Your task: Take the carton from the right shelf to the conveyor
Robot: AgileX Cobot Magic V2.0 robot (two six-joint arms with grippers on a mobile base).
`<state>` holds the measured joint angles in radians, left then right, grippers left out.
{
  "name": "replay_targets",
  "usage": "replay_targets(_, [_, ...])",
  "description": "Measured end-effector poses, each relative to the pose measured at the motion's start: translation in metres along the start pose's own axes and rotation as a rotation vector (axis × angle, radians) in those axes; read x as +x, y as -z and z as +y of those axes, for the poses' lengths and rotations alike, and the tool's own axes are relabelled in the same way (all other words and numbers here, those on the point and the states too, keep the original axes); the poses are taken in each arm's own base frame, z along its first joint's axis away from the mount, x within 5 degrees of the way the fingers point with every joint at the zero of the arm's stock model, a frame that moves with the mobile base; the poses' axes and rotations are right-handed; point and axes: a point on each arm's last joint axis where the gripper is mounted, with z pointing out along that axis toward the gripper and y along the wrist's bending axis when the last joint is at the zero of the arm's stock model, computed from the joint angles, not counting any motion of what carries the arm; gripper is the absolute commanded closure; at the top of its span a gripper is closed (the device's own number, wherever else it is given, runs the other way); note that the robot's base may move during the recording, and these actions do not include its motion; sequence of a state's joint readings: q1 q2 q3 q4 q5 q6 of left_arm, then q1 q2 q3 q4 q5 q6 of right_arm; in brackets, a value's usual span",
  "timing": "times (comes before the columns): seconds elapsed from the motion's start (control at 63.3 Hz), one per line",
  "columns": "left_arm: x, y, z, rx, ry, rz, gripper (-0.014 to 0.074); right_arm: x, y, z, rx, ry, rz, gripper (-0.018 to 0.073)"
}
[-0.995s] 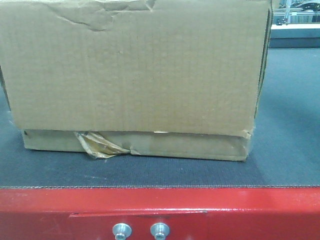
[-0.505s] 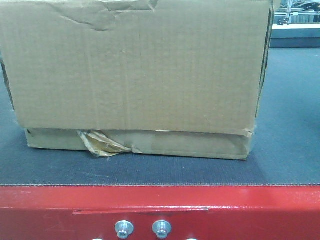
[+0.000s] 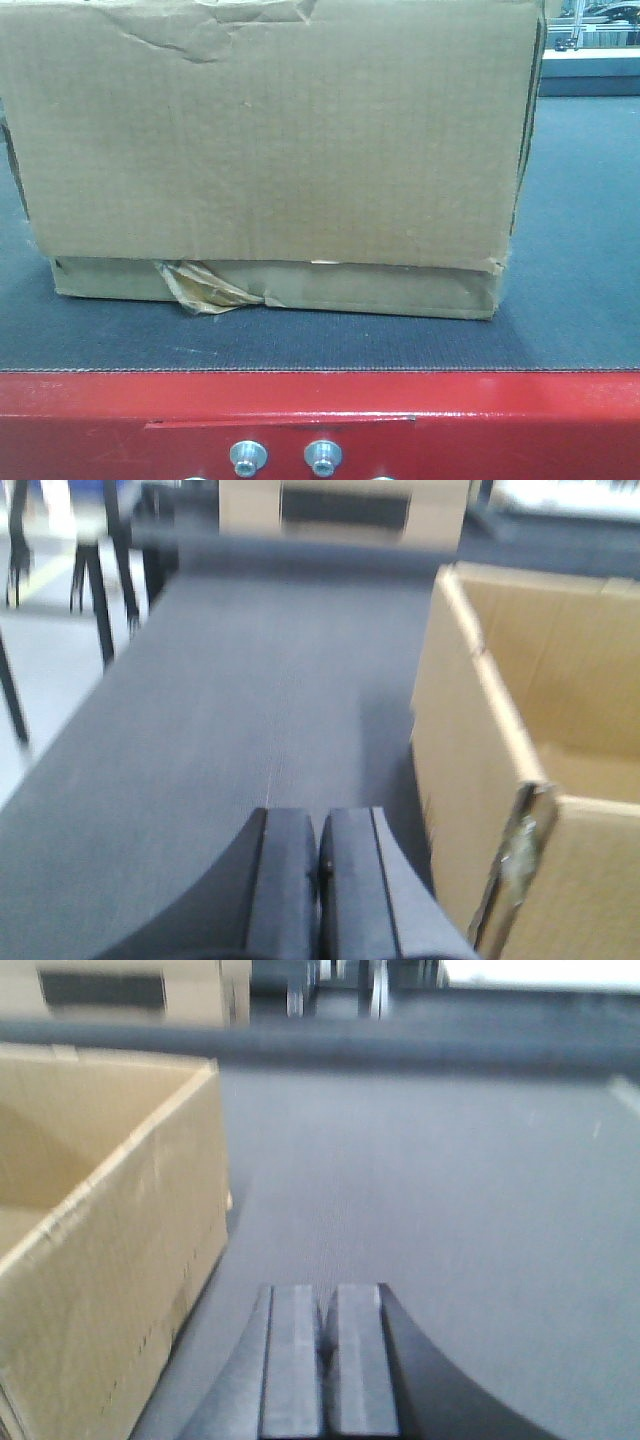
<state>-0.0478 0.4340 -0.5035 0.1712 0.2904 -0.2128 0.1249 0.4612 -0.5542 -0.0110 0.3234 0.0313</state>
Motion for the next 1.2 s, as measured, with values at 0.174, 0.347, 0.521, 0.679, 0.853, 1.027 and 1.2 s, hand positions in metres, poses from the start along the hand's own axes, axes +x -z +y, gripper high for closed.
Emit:
replay_targets(0.174, [0.002,0.015,0.0,0.008,0.003,-0.082,0.0596,-0.001,0.01,0.0,0.0,0.008,-0.069,0.0628])
replay_targets(0.347, [0.001,0.019,0.0,0.011,0.003,-0.106,0.0596,-0.005,0.011,0.0,-0.002,0.009,-0.115,0.0628])
replay_targets(0.521, [0.001,0.019,0.0,0.011,0.003,-0.108,0.0596,-0.006,0.011,0.0,-0.001,0.011,-0.123,0.0628])
replay_targets(0.679, [0.001,0.019,0.0,0.011,0.003,-0.108,0.0596,-0.006,0.011,0.0,-0.001,0.012,-0.123,0.0628])
replay_targets(0.853, [0.001,0.019,0.0,0.011,0.003,-0.108,0.0596,-0.006,0.011,0.0,-0.001,0.014,-0.123,0.0628])
replay_targets(1.027, [0.004,0.021,0.002,-0.005,0.006,-0.121,0.0596,-0.006,0.011,0.0,-0.001,0.014,-0.123,0.0628])
replay_targets(1.2, [0.032,0.024,0.004,-0.029,-0.064,-0.166,0.0596,-0.006,0.011,0.0,-0.001,0.014,-0.123,0.0628])
